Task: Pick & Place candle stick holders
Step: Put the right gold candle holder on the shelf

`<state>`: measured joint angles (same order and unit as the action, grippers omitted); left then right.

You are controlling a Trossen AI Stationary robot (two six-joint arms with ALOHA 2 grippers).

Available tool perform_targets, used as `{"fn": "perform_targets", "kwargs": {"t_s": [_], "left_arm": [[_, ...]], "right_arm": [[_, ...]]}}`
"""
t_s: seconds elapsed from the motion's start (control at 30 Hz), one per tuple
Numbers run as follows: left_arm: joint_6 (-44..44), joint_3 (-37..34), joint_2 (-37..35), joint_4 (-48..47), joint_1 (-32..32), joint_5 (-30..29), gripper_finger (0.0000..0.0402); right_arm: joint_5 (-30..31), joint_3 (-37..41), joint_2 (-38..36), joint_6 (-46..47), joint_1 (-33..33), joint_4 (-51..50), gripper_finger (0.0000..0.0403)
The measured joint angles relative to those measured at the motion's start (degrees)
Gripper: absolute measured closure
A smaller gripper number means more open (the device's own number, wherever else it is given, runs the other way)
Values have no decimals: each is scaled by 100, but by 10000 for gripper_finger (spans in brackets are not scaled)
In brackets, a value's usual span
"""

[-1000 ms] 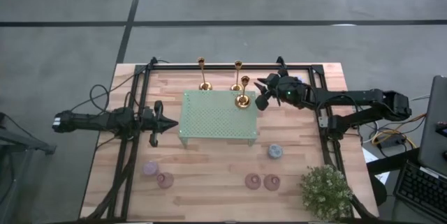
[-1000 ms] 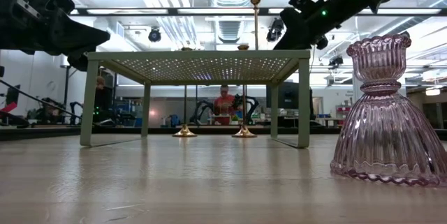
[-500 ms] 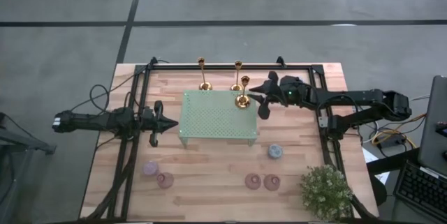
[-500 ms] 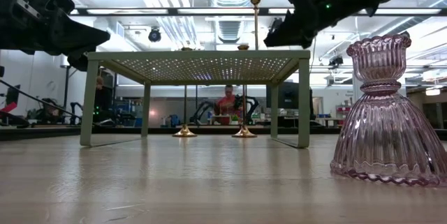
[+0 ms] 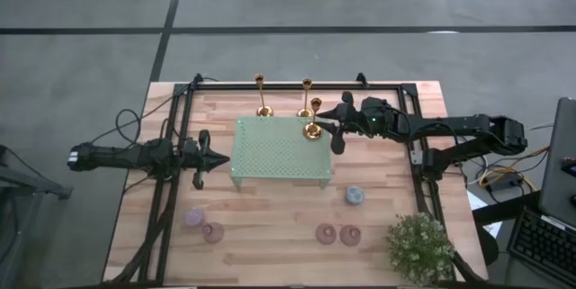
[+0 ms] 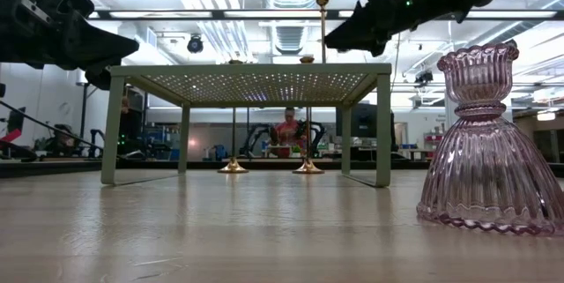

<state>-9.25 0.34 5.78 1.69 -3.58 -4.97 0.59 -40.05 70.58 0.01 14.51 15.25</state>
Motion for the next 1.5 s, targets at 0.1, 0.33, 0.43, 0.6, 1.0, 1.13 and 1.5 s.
{"fn": "perform_targets", "kwargs": {"t_s": [0.1, 0.33, 0.43, 0.6, 1.0, 1.13, 1.5], "left_arm": [[1, 0, 0, 0, 0, 0, 388], [0, 0, 0, 0, 0, 0, 388], [0, 0, 0, 0, -1, 0, 388], [-1, 0, 0, 0, 1, 0, 388], [1, 0, 0, 0, 0, 0, 388], [-1, 0, 0, 0, 0, 0, 388], [1, 0, 0, 0, 1, 0, 388]], "right_arm": [[-106, 0, 91, -19, 2, 166, 298], [-106, -1, 165, -60, 2, 429, 321], [-109, -2, 172, -70, 2, 450, 336], [-106, -2, 172, -144, 2, 470, 374], [-109, 0, 191, 27, 2, 1038, 389], [-128, 0, 197, 209, 2, 1352, 389], [-241, -721, 1088, 573, 4, 1575, 390]]}}
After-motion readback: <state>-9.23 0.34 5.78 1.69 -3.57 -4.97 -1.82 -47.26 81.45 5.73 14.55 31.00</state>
